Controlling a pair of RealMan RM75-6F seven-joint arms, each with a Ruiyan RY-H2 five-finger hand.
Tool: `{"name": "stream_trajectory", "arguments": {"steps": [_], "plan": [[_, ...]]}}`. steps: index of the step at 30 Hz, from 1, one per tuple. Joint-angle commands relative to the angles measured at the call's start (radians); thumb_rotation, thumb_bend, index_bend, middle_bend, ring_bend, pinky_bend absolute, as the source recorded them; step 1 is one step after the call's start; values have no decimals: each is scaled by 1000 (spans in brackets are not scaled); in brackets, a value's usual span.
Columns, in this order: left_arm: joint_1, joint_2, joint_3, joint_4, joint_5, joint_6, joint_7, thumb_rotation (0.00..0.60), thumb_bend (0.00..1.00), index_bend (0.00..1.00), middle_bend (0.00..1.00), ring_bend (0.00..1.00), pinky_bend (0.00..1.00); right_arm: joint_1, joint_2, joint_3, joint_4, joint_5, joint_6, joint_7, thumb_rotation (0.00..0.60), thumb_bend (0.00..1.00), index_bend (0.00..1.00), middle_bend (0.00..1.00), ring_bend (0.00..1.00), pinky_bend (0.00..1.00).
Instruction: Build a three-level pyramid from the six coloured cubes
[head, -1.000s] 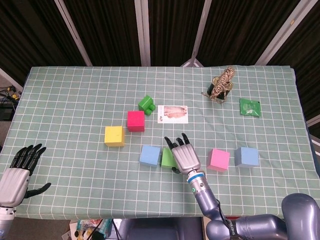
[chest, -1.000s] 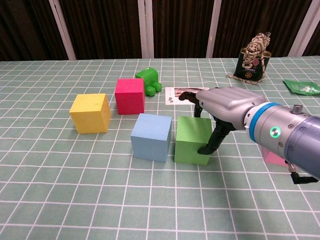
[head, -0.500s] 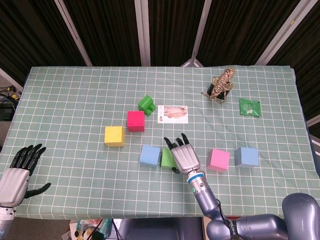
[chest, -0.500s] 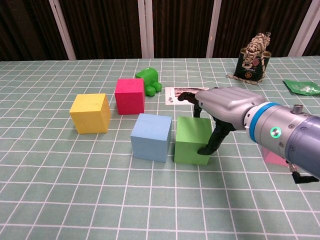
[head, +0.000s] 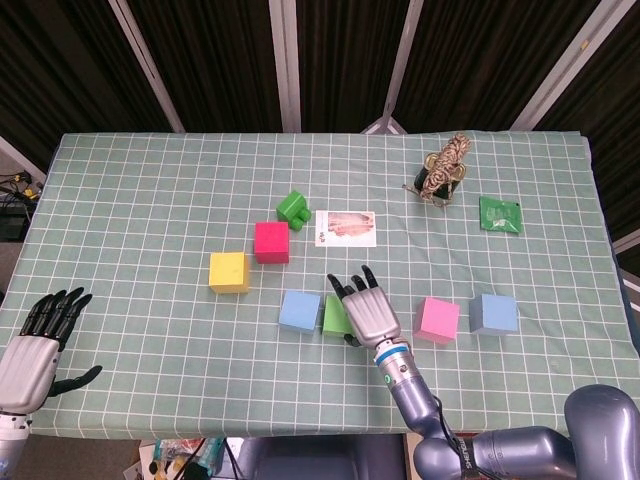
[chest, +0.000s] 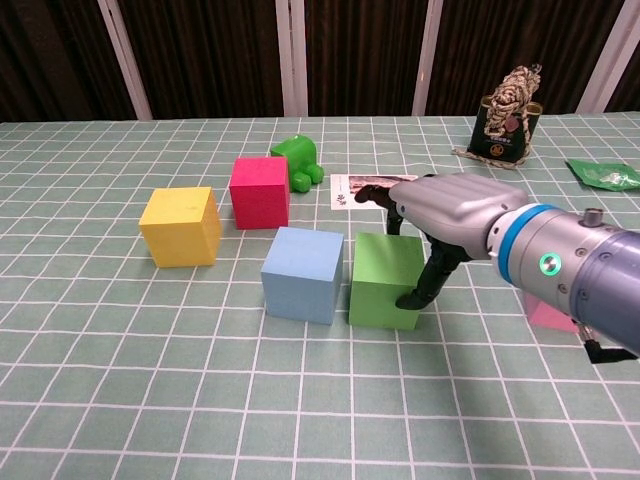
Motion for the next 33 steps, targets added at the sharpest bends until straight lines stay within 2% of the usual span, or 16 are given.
{"name": "stream_trajectory", "arguments": {"steps": [1, 33], "plan": [[0, 0, 0, 0, 0, 0, 0, 600, 35, 0, 21, 0, 0, 1, 2, -1, -1, -1, -1, -1, 600, 209, 0, 412, 180, 0], [2, 1, -2, -2, 2, -1, -3, 600, 35, 0, 22, 0, 0, 14, 20, -23, 0, -34, 3, -48, 600, 209, 0, 412, 179, 0]]}}
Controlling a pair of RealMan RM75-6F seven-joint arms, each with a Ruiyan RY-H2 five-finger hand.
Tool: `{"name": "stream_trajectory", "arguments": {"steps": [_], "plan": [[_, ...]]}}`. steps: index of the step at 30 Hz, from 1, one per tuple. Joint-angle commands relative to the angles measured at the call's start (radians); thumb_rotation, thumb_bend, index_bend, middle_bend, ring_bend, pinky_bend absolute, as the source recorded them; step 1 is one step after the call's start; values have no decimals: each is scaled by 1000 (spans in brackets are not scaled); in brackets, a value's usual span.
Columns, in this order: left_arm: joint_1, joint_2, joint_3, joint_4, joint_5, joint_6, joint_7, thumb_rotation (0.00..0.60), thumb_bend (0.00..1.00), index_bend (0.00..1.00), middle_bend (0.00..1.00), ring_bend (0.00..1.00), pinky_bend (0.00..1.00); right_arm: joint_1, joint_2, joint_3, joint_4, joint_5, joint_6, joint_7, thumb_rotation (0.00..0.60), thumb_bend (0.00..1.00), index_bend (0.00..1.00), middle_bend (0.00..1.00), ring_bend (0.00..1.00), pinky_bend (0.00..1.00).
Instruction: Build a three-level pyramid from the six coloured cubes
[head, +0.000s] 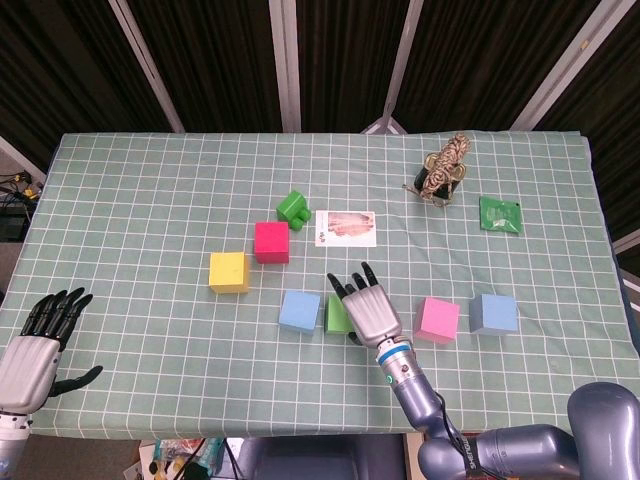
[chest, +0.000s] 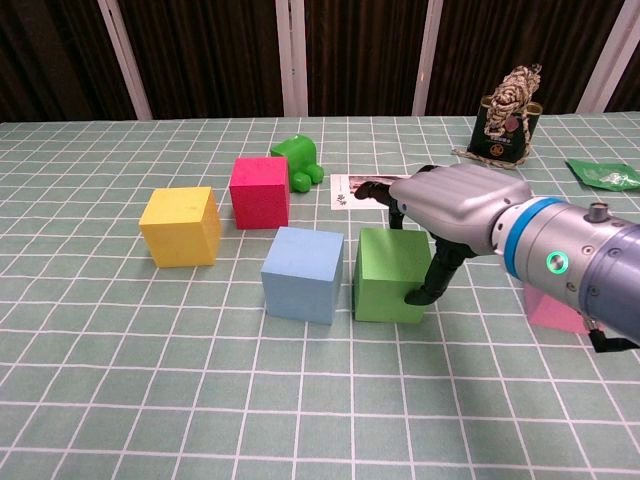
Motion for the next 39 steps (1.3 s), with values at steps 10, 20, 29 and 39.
{"name": "stream_trajectory", "arguments": {"steps": [10, 20, 29, 39], "plan": [[0, 1, 0, -1, 0, -2, -1, 600, 36, 0, 22, 0, 0, 3, -3, -4, 2, 12, 2, -21, 600, 209, 0, 412, 179, 0], [0, 1, -1, -1, -1, -2, 1, 600, 36, 0, 22, 0, 0, 4, 0, -6, -4, 22, 1, -32, 600, 209, 0, 334, 91, 0], [0, 1, -1, -2, 0, -2, 0, 600, 35, 0, 22, 0, 0, 4, 3, -5, -14, 30, 7, -35, 600, 209, 0, 300, 68, 0], [1, 1, -1, -1, 1, -2, 0, 600, 36, 0, 22, 0, 0, 5, 6, -8, -35, 29, 15, -45, 600, 209, 0, 218, 14, 0]]}}
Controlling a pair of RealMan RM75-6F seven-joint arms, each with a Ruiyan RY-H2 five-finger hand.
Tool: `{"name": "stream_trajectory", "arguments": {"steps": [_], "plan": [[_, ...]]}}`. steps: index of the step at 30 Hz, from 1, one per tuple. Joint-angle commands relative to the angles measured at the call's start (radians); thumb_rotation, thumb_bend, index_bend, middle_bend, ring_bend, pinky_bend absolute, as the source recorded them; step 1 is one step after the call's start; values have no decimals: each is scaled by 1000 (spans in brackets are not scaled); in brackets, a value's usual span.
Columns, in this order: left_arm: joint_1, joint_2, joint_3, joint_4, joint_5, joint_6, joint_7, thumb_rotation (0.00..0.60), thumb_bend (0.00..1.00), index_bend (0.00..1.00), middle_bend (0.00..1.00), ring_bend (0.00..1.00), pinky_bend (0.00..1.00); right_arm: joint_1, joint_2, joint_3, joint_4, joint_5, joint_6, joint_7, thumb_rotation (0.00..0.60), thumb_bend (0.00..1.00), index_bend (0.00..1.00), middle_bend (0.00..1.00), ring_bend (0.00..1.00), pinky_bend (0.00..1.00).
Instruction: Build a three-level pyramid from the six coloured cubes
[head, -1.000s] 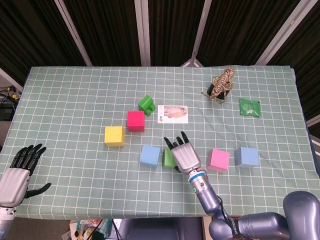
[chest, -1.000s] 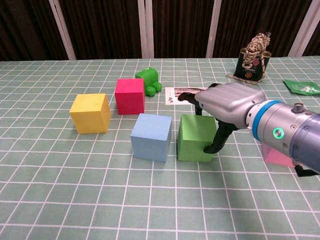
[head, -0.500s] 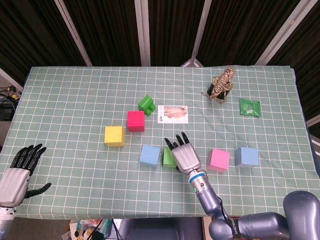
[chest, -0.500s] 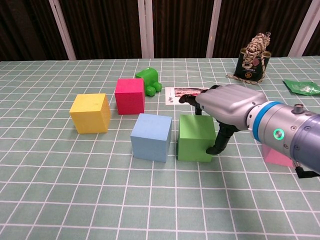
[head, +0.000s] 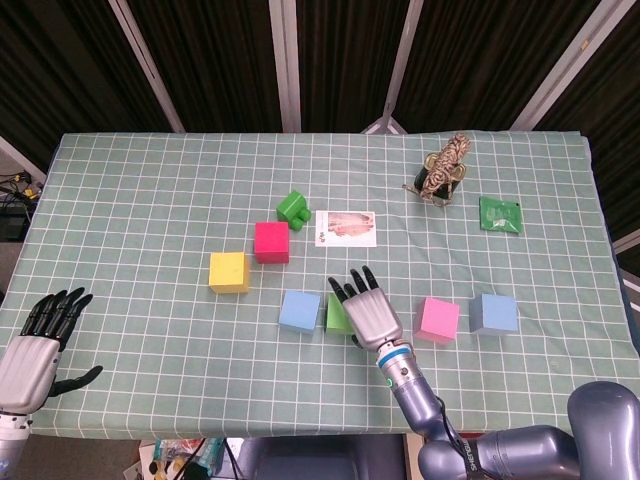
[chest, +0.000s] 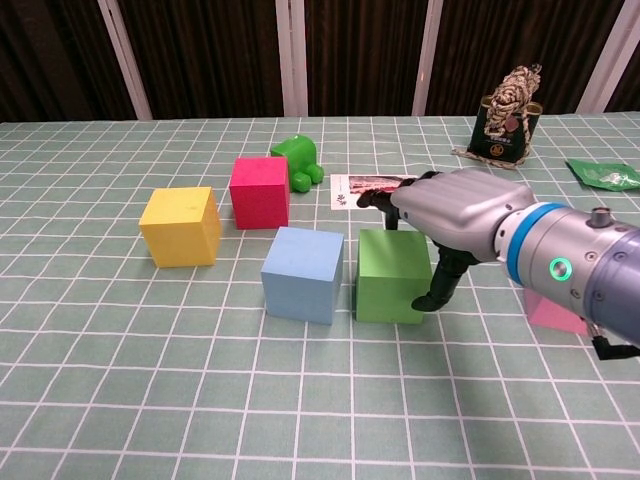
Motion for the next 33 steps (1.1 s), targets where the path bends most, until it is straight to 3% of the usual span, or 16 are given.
{"name": "stream_trajectory", "arguments": {"steps": [1, 8, 14, 19, 25, 33], "plan": [[0, 0, 0, 0, 0, 0, 0, 600, 36, 0, 22, 0, 0, 0, 1, -1, -5, -4, 4, -3, 600, 209, 0, 201, 9, 0], [1, 0, -1, 1, -1, 2, -1, 600, 36, 0, 22, 0, 0, -4, 19, -9, -39, -22, 21, -10, 600, 209, 0, 40, 0, 0], [2, 1, -1, 2, -2, 2, -2, 600, 36, 0, 22, 0, 0, -24, 58, -16, -98, -76, 58, 6, 600, 209, 0, 5, 0, 0], [3, 4, 0, 2, -2, 4, -2, 600, 36, 0, 22, 0, 0, -86, 151, -64, -154, -204, 130, 65, 600, 209, 0, 0, 0, 0], [2, 7, 2, -2, 2, -3, 18, 600, 39, 0, 21, 0, 0, -215, 315, -140, -206, -335, 205, 264, 600, 209, 0, 0, 0, 0], [-15, 17, 0, -36, -19, -47, 66, 600, 267, 0, 21, 0, 0, -345, 485, -211, -192, -470, 260, 469, 600, 209, 0, 0, 0, 0]]}}
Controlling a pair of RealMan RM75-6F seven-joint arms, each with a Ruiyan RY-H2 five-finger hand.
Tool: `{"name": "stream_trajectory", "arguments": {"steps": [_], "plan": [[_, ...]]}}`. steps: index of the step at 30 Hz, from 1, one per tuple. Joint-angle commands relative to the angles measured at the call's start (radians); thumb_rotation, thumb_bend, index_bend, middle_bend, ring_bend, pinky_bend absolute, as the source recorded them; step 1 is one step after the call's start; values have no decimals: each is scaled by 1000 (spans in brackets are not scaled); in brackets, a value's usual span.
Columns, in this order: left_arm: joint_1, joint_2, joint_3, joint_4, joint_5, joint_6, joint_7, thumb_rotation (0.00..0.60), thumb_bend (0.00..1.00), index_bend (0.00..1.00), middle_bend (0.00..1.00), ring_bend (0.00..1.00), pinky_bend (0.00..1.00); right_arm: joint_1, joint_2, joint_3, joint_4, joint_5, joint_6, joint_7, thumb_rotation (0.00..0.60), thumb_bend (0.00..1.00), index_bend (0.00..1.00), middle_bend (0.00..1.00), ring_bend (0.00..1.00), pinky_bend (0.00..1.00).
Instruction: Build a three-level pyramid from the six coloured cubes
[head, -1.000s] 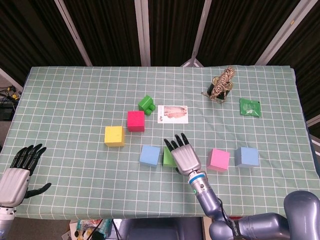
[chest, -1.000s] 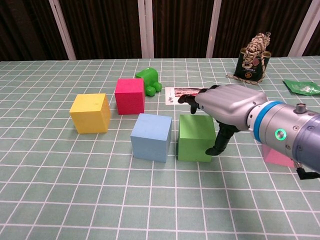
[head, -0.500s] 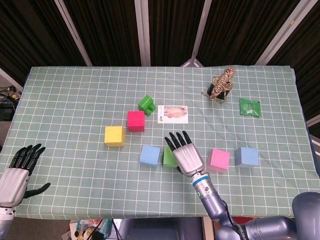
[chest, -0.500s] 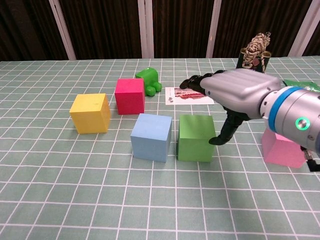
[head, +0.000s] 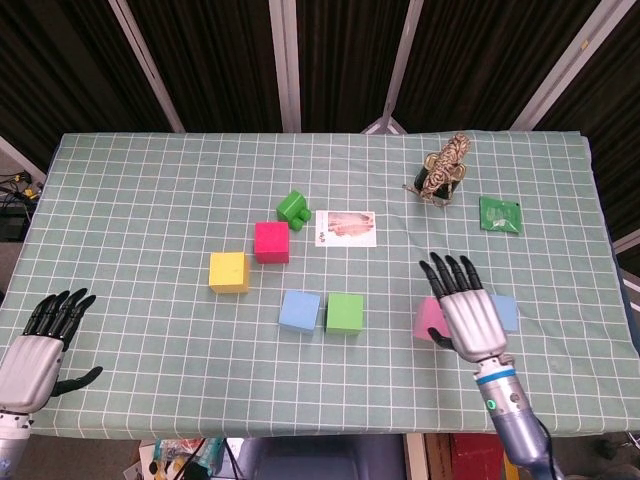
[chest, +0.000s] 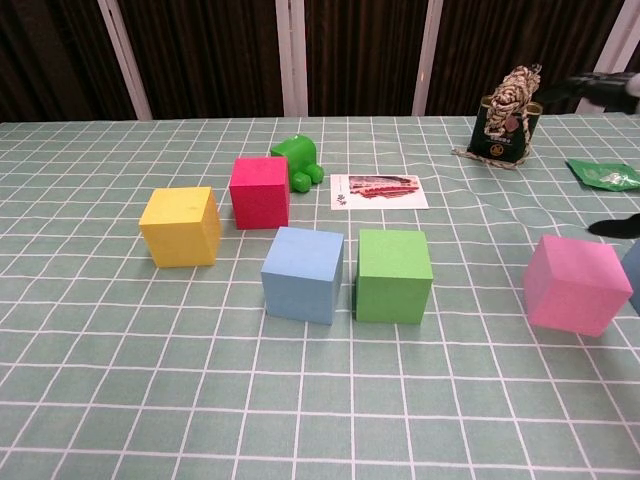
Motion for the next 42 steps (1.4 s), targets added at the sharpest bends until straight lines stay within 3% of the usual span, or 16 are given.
{"name": "stream_trajectory", "arguments": {"steps": [1, 10, 20, 23, 32, 38, 42], "plan": [[-11, 8, -2, -26, -18, -28, 18, 600, 297, 0, 22, 0, 0, -71, 74, -37, 1, -65, 40, 94, 600, 209, 0, 0, 0, 0], [-128, 89, -45, -213, -129, -238, 121, 600, 506, 0, 34, 0, 0, -119, 133, -6, -11, -110, 26, 202, 600, 209, 0, 0, 0, 0], [-287, 124, -84, -325, -265, -483, 217, 600, 580, 26, 102, 18, 129, -145, 133, 27, -25, -136, 4, 209, 600, 209, 0, 0, 0, 0], [-330, 112, -97, -339, -325, -531, 273, 600, 584, 42, 129, 39, 201, -154, 135, 36, -25, -143, -2, 215, 600, 209, 0, 0, 0, 0], [-488, 38, -136, -358, -562, -642, 457, 600, 587, 45, 133, 39, 201, -172, 139, 63, -28, -155, -22, 230, 600, 209, 0, 0, 0, 0], [-599, -33, -120, -364, -692, -688, 569, 600, 587, 56, 175, 87, 203, -184, 144, 82, -32, -157, -30, 242, 600, 209, 0, 0, 0, 0], [-640, -77, -102, -367, -748, -656, 634, 600, 587, 79, 231, 142, 247, -191, 148, 92, -32, -159, -35, 254, 600, 209, 0, 0, 0, 0]]}}
